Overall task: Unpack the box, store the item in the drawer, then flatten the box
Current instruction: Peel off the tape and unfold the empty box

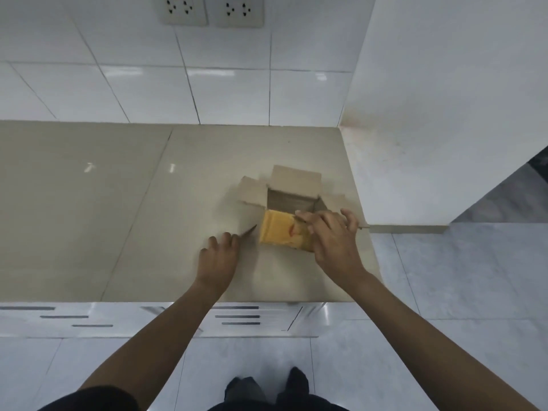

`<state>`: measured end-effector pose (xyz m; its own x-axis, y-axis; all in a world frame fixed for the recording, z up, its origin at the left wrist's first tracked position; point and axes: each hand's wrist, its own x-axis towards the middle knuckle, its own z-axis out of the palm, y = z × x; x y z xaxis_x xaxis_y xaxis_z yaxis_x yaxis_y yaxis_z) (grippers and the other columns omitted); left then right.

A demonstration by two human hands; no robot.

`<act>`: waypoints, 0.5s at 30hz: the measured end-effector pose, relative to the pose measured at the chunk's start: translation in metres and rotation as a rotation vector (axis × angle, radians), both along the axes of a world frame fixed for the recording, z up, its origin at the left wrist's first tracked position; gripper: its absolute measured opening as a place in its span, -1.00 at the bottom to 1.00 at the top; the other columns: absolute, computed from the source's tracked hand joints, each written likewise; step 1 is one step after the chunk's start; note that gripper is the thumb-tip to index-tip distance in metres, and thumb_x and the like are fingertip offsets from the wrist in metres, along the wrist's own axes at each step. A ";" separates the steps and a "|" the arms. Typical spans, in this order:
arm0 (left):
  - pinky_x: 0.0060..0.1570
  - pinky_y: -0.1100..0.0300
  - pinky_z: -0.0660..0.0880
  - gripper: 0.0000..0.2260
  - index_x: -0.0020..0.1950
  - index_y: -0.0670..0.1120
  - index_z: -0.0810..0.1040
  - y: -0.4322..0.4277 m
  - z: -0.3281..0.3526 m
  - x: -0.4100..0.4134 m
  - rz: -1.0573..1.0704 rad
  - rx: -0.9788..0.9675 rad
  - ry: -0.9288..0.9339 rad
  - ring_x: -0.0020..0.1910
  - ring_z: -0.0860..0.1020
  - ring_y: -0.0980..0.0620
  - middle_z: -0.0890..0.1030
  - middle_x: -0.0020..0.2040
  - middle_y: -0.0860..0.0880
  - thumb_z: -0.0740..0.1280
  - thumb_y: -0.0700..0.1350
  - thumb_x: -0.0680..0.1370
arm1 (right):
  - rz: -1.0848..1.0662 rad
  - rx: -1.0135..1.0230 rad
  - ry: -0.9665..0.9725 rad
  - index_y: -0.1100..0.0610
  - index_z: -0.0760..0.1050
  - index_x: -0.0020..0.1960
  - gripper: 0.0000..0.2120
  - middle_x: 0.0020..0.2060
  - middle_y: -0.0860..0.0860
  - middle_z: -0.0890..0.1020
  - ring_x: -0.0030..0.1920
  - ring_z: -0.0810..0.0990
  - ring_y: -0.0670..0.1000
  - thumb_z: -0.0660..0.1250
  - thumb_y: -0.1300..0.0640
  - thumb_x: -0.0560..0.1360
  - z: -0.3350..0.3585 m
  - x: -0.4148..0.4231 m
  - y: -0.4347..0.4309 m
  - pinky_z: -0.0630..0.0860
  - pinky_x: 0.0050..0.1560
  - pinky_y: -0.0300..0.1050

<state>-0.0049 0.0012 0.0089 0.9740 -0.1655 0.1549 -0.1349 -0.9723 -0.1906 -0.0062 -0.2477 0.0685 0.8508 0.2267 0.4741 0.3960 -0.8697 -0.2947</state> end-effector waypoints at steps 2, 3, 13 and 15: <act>-0.65 0.24 0.30 -0.75 -0.22 -0.18 0.55 0.002 0.001 0.003 -0.014 -0.061 0.018 -0.48 0.44 -0.13 0.49 -0.33 -0.14 0.41 -0.41 0.17 | 0.022 0.004 0.027 -0.07 0.43 0.27 -0.58 0.02 -0.07 0.57 0.10 0.52 -0.05 0.12 0.23 0.49 0.020 0.010 0.002 0.17 0.33 0.13; -0.66 0.23 0.30 -0.73 -0.22 -0.19 0.55 0.003 0.001 0.004 -0.017 -0.086 0.041 -0.48 0.45 -0.14 0.49 -0.34 -0.15 0.41 -0.42 0.15 | 0.029 0.022 0.058 -0.08 0.43 0.26 -0.58 0.04 -0.09 0.58 0.12 0.51 -0.07 0.09 0.21 0.48 0.027 0.014 0.003 0.15 0.32 0.09; -0.15 -0.01 0.55 -0.70 0.30 -0.03 0.43 0.034 0.039 0.010 0.064 -0.756 -0.042 -0.06 0.59 -0.16 0.61 0.05 -0.11 0.13 -0.17 0.58 | 0.069 -0.266 0.244 -0.17 0.14 0.46 -0.18 0.36 -0.11 0.40 0.49 0.16 0.04 0.28 -0.40 0.28 0.050 0.068 -0.013 -0.18 0.40 0.41; -0.06 0.04 0.56 -0.68 0.34 -0.01 0.43 0.035 0.054 0.013 -0.101 -0.774 -0.118 0.06 0.57 -0.06 0.59 0.17 -0.05 0.13 -0.18 0.60 | 0.044 -0.248 0.265 -0.11 0.09 0.48 -0.13 0.41 -0.10 0.36 0.53 0.09 0.04 0.39 -0.26 0.29 0.050 0.070 -0.012 -0.23 0.39 0.40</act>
